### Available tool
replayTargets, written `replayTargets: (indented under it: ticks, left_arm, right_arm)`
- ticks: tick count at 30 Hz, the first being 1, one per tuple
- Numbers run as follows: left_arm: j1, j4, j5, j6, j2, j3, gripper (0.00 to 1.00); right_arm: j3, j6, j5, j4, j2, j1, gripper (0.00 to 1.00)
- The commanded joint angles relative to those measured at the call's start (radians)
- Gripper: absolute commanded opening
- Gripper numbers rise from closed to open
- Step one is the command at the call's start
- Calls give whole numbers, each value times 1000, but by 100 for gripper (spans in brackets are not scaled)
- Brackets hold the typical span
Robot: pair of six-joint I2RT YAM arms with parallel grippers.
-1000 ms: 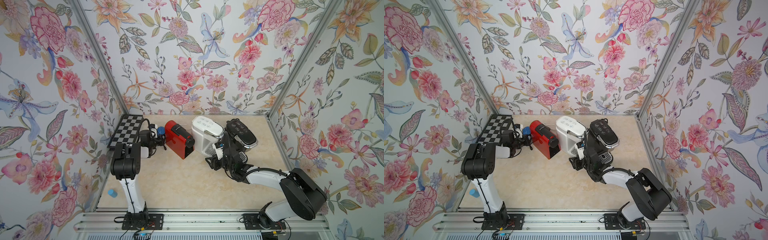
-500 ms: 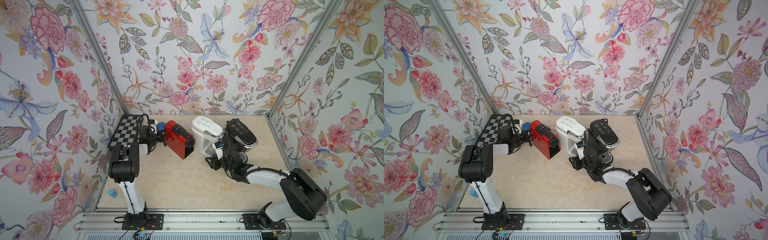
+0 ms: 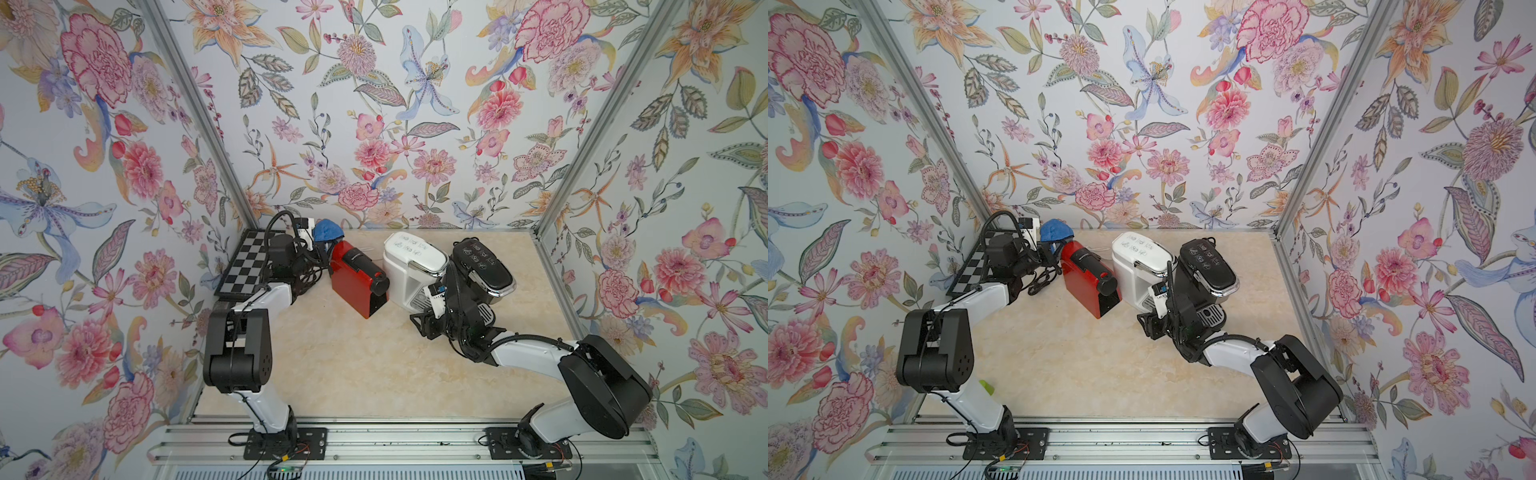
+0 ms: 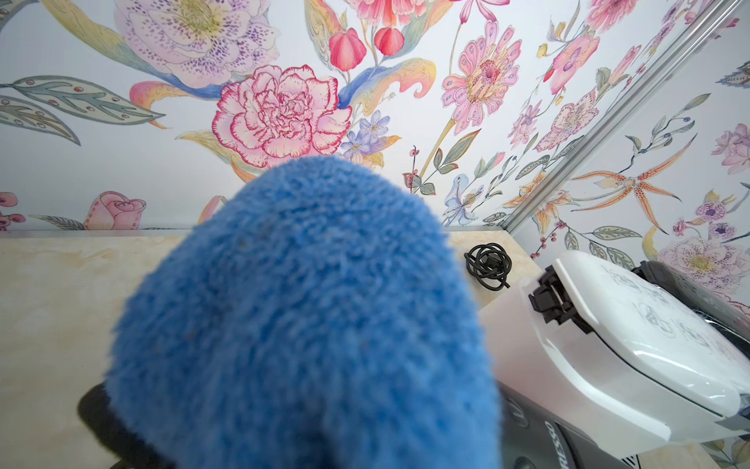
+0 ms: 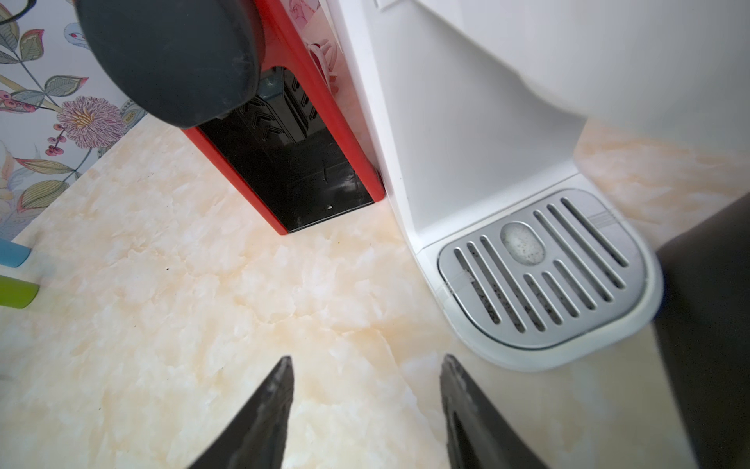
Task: Wipe the surface of a coffee machine
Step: Wipe the dirt from the surface of the coffee machine.
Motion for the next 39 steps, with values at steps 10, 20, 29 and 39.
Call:
replayTargets:
  ticks: [10, 20, 29, 39]
  left_arm:
    - [-30, -6, 67, 36, 241, -47, 2]
    - [-26, 87, 69, -16, 278, -114, 0]
    - [-42, -55, -8, 29, -22, -67, 0]
    - [-126, -242, -163, 134, -229, -17, 0]
  right_arm:
    - [29, -21, 9, -9, 25, 5, 59]
    - [31, -29, 14, -18, 24, 0, 60]
    - [34, -26, 8, -15, 31, 0, 60]
    - [33, -23, 4, -8, 33, 1, 60]
